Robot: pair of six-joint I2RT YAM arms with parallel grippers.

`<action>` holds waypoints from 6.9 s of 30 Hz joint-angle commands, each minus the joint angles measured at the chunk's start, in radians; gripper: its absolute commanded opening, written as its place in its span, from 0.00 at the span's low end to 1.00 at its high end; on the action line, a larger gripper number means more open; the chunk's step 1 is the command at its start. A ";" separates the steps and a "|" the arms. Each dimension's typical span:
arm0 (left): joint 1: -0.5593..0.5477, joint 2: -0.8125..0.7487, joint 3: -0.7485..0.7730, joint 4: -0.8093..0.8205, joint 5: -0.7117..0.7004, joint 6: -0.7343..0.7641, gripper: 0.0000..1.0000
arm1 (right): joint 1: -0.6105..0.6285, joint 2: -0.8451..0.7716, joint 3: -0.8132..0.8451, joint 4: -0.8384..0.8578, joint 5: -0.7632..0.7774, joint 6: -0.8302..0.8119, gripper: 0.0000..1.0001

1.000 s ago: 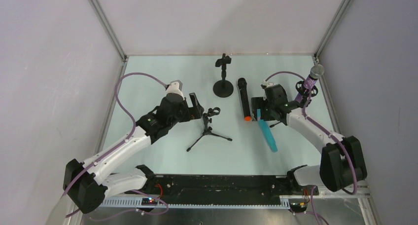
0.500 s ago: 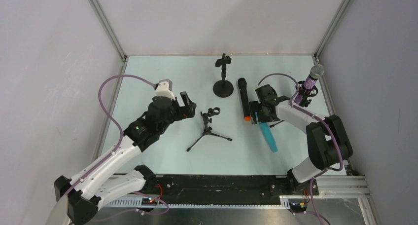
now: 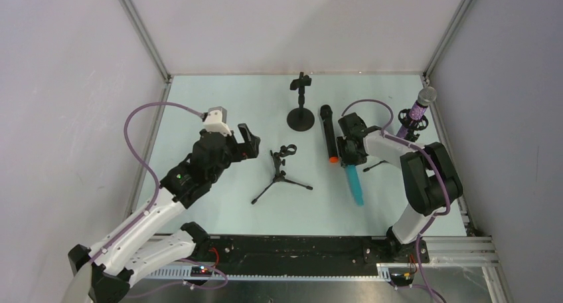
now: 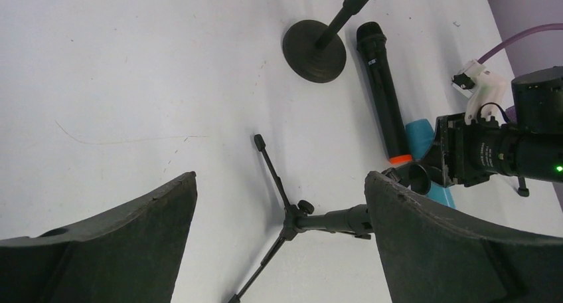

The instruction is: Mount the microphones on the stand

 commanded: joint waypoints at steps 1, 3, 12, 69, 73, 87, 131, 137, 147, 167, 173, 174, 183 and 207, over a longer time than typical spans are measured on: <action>0.005 -0.022 0.021 0.018 -0.050 0.040 1.00 | 0.005 0.042 0.022 0.015 -0.021 0.006 0.38; 0.005 -0.033 0.021 0.018 -0.066 0.037 1.00 | 0.005 0.041 0.022 0.014 -0.037 0.007 0.27; 0.006 -0.074 0.007 0.020 -0.116 0.034 1.00 | 0.004 -0.011 0.022 0.002 -0.023 0.012 0.00; 0.006 -0.050 -0.043 0.021 -0.033 -0.055 1.00 | -0.011 -0.853 -0.079 0.848 -0.689 0.242 0.00; 0.005 -0.046 -0.040 0.020 -0.038 -0.053 1.00 | 0.008 -0.801 -0.087 0.950 -0.721 0.235 0.00; 0.006 0.003 -0.022 0.021 -0.018 -0.015 1.00 | 0.125 -0.607 -0.121 1.293 -0.706 0.150 0.00; 0.006 0.046 0.027 0.047 0.012 0.080 1.00 | 0.122 -0.241 -0.182 1.749 -0.853 0.275 0.00; 0.006 0.042 0.021 0.047 0.013 0.076 1.00 | 0.120 -0.210 -0.204 1.781 -0.852 0.291 0.00; 0.005 0.020 0.010 0.048 0.006 0.072 1.00 | 0.123 -0.204 -0.238 1.782 -0.868 0.271 0.00; 0.006 0.002 0.006 0.047 0.010 0.059 1.00 | 0.158 -0.199 -0.329 1.662 -0.863 0.148 0.00; 0.006 0.001 0.002 0.048 0.011 0.056 1.00 | 0.170 -0.202 -0.350 1.639 -0.856 0.114 0.00; 0.005 0.003 0.002 0.048 0.010 0.054 1.00 | 0.174 -0.204 -0.354 1.630 -0.854 0.111 0.00; 0.006 -0.002 0.000 0.048 0.016 0.048 1.00 | 0.189 -0.214 -0.382 1.590 -0.842 0.072 0.00; 0.005 -0.041 -0.003 0.050 0.013 0.045 1.00 | 0.238 -0.209 -0.451 1.455 -0.763 0.008 0.00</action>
